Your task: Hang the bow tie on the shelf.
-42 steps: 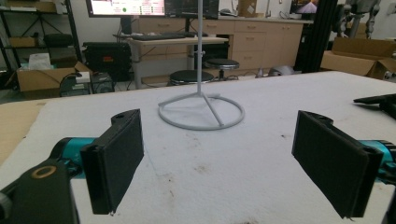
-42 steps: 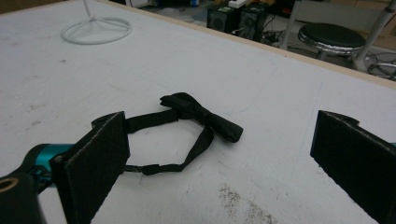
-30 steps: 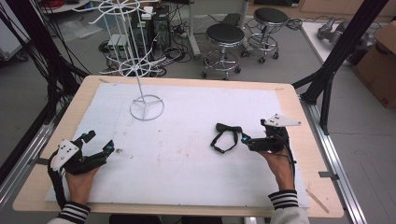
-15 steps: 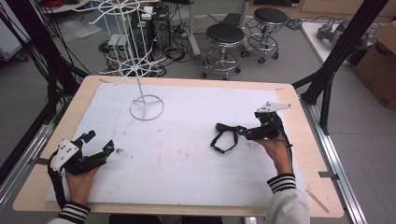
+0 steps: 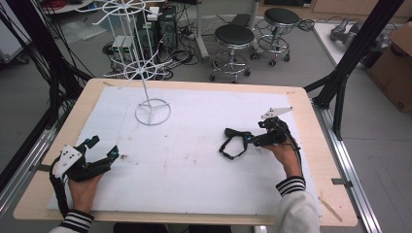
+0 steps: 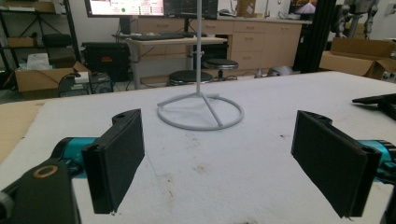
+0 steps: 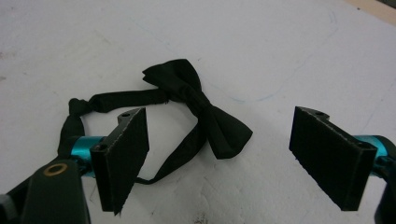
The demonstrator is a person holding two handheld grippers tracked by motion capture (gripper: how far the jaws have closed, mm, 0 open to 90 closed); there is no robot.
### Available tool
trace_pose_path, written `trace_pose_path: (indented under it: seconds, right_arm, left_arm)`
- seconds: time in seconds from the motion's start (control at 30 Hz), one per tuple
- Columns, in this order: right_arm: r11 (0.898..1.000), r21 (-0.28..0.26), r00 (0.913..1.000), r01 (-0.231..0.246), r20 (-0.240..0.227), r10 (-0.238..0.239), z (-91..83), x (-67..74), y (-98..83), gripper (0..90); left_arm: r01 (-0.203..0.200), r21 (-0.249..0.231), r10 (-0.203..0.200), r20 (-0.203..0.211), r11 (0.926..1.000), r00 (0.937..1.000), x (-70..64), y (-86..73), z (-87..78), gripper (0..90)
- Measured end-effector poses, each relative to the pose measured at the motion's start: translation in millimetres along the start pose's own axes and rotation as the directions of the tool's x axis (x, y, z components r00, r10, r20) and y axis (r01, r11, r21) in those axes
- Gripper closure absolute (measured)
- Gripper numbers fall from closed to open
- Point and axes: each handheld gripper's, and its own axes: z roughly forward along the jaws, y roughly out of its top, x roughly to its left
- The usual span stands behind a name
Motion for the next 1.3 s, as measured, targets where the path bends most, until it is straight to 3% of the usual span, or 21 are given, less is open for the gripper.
trace_pose_path:
  seconds: [0.2, 0.23, 0.4, 0.5, 0.7, 0.87, 1.13, 1.3]
  right_arm:
    - [0.999, 0.046, 0.9995, 0.030, -0.013, -0.029, 7.5, 1.1, -1.0, 29.9]
    - [0.997, 0.067, 0.9993, 0.037, -0.007, -0.037, 9.3, 2.4, -1.1, 35.2]
    - [0.993, 0.096, 0.9974, 0.064, 0.025, -0.067, 11.8, 4.0, -0.3, 43.4]
    - [0.992, 0.110, 0.9976, 0.058, 0.030, -0.062, 13.3, 4.2, -0.4, 47.9]
    - [0.986, 0.148, 0.9954, 0.071, 0.053, -0.080, 19.2, 3.5, -1.7, 51.2]
    - [0.982, 0.178, 0.9944, 0.070, 0.065, -0.083, 23.0, 2.9, -2.3, 60.7]
    - [0.977, 0.198, 0.9949, 0.076, 0.050, -0.087, 28.9, 3.5, -3.1, 63.6]
    - [0.970, 0.222, 0.9914, 0.097, 0.064, -0.114, 33.6, 5.2, -2.5, 71.9]
  left_arm:
    - [-0.001, 0.000, 0.001, 0.000, 1.0000, 1.0000, 0.0, 0.0, 0.0, 17.6]
    - [-0.001, -0.001, 0.001, 0.000, 1.0000, 1.0000, 0.0, 0.0, 0.0, 17.6]
    - [0.000, -0.001, 0.000, 0.000, 1.0000, 1.0000, 0.0, 0.0, 0.0, 17.6]
    - [-0.001, -0.001, 0.001, 0.001, 1.0000, 1.0000, 0.0, 0.0, 0.0, 17.6]
    - [0.000, -0.001, 0.000, 0.000, 1.0000, 1.0000, 0.1, 0.0, 0.1, 17.6]
    - [0.002, -0.001, -0.002, -0.001, 1.0000, 1.0000, 0.1, -0.1, 0.0, 17.6]
    - [0.004, -0.001, -0.004, -0.001, 1.0000, 1.0000, 0.1, -0.1, 0.0, 17.6]
    - [0.003, -0.001, -0.003, -0.001, 1.0000, 1.0000, 0.1, -0.1, 0.0, 17.6]
